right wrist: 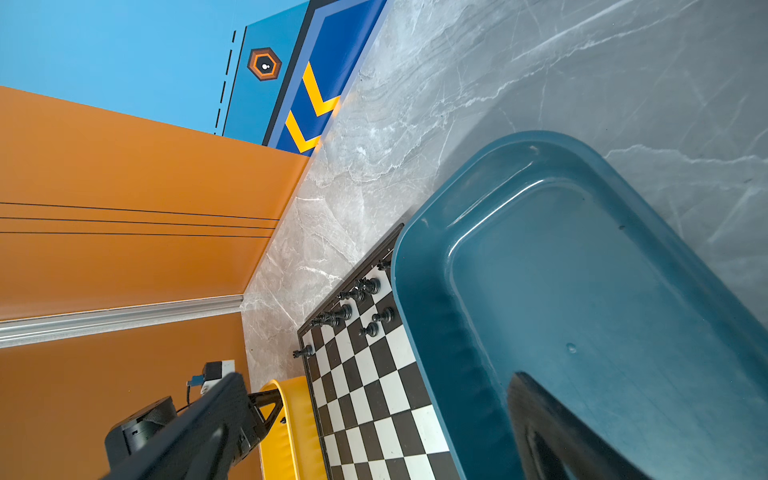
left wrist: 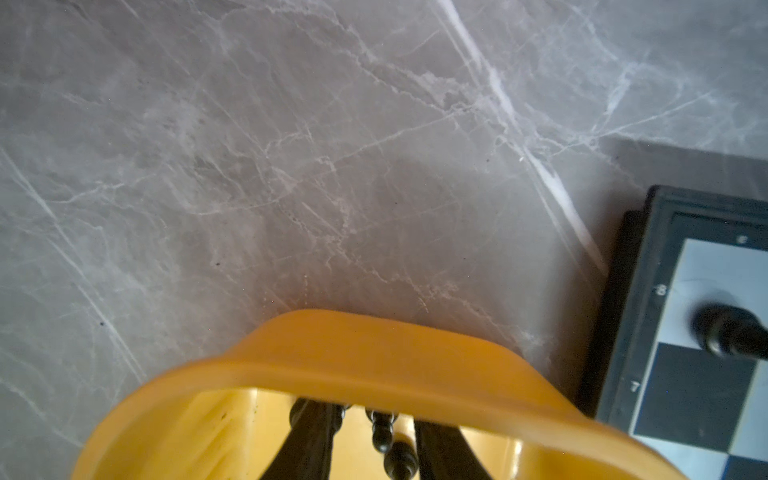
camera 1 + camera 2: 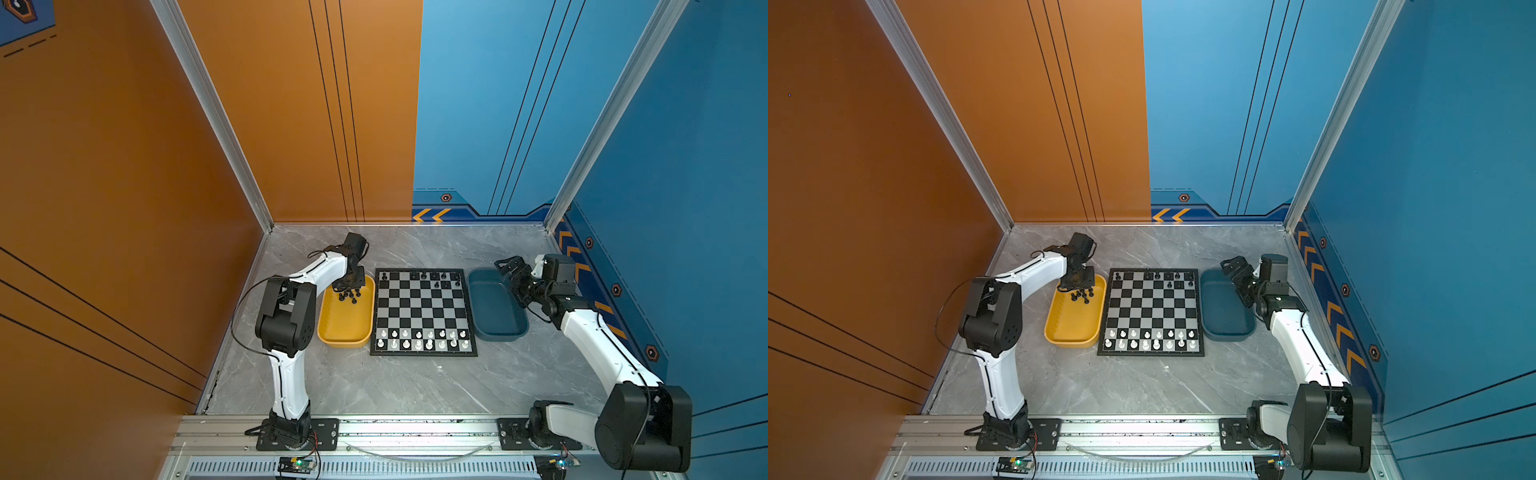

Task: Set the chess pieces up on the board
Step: 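Lower the left gripper into the yellow tray and close on a black piece, then lift the black piece out of the yellow tray with the left gripper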

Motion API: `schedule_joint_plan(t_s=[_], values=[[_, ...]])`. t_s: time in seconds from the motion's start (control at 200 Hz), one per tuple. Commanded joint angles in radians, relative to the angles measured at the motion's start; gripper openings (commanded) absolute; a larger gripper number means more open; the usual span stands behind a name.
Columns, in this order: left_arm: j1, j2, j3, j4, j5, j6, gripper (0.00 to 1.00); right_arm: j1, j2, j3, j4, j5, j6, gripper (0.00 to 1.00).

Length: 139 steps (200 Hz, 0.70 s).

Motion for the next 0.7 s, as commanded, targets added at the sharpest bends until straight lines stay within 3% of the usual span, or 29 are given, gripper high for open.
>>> schedule_joint_plan(t_s=[0.0, 0.691], values=[[0.013, 0.024, 0.018, -0.011, 0.020, 0.001, 0.32, 0.002, 0.003, 0.023, -0.020, -0.006, -0.013, 1.00], [0.021, 0.052, 0.029, -0.011, 0.033, 0.008, 0.24, 0.002, 0.002, 0.023, -0.022, -0.004, -0.013, 1.00]])
